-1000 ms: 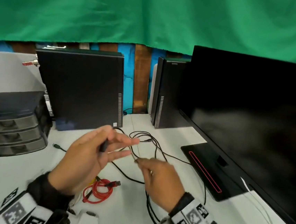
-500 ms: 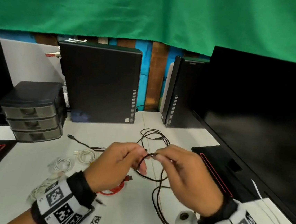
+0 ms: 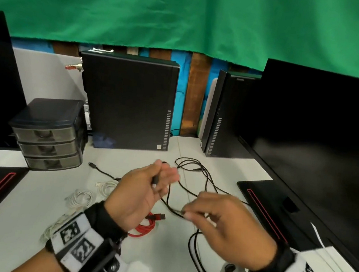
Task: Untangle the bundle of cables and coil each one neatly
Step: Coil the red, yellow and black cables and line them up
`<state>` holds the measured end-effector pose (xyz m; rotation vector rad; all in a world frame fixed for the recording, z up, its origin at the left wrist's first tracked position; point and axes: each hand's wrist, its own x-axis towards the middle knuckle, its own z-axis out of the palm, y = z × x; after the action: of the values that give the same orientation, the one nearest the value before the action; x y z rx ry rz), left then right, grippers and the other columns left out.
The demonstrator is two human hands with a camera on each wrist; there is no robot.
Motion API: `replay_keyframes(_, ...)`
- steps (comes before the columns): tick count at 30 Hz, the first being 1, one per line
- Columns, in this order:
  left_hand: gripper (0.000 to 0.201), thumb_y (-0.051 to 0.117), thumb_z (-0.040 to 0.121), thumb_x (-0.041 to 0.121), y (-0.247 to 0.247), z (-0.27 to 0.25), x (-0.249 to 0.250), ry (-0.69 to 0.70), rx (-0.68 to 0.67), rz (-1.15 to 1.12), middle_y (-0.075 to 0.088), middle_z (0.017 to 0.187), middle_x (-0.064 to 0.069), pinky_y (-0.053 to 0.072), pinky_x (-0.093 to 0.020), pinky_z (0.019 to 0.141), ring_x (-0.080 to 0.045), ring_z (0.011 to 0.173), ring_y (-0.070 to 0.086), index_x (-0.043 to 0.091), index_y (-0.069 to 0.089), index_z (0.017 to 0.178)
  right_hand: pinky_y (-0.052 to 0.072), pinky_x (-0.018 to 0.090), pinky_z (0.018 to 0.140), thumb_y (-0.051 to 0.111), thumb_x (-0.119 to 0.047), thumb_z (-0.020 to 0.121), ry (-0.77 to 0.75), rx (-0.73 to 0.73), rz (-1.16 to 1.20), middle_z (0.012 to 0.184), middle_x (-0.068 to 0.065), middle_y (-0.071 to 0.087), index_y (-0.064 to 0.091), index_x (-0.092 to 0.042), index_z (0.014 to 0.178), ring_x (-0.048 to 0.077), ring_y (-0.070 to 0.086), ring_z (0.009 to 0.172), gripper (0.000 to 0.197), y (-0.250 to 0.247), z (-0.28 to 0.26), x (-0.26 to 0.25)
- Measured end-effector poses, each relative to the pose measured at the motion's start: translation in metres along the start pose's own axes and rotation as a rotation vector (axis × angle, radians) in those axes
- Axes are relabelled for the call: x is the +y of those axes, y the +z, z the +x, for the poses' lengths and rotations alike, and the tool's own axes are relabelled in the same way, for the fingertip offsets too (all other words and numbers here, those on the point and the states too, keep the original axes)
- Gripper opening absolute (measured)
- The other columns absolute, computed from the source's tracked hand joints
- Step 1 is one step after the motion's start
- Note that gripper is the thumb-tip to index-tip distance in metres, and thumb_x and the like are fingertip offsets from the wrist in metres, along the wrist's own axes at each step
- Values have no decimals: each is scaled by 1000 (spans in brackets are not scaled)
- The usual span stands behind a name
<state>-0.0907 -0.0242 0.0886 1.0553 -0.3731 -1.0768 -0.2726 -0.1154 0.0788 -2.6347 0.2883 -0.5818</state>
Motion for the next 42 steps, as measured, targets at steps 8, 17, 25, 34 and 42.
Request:
replay_keyframes(8,32,42,106,21,-15,12,-11,157,-1,-5,75,108,-13,51,-34,94,-21,102,73,-2,63,112,36,9,67,57,-34,99,-5,-85,75,77,-28,56,74,-27,101,-3,55,74,19,1,1,-17)
replay_keyframes(17,40,45,94,36,11,-21,-24,194,-412,456,67,66,-7,57,-33,84,-20,64,68,5,70,90,48,20,65,68,-23,91,116,461,301,77,-11,68,76,-25,87,14,61,69,9,-22,6,17)
replay_keyframes(25,31,53,84,22,7,-13,0,256,-255,-30,74,83,-10,59,-27,78,-23,85,75,8,80,86,50,19,71,54,-37,101,164,-18,208,79,-17,70,76,-22,101,-1,62,72,27,35,6,15)
replay_keyframes(34,22,48,104,20,-8,3,-31,655,-178,824,76,100,16,49,-14,90,0,100,69,26,67,112,46,23,65,46,-29,104,48,-150,53,62,-18,51,65,-23,103,3,50,61,20,-2,-2,-21)
replay_keyframes(42,32,36,107,16,0,-4,-37,310,-455,715,71,73,-5,48,-20,87,-14,83,68,6,66,105,45,13,66,62,-14,97,173,191,308,74,-16,69,75,-18,92,3,62,68,14,-32,1,13)
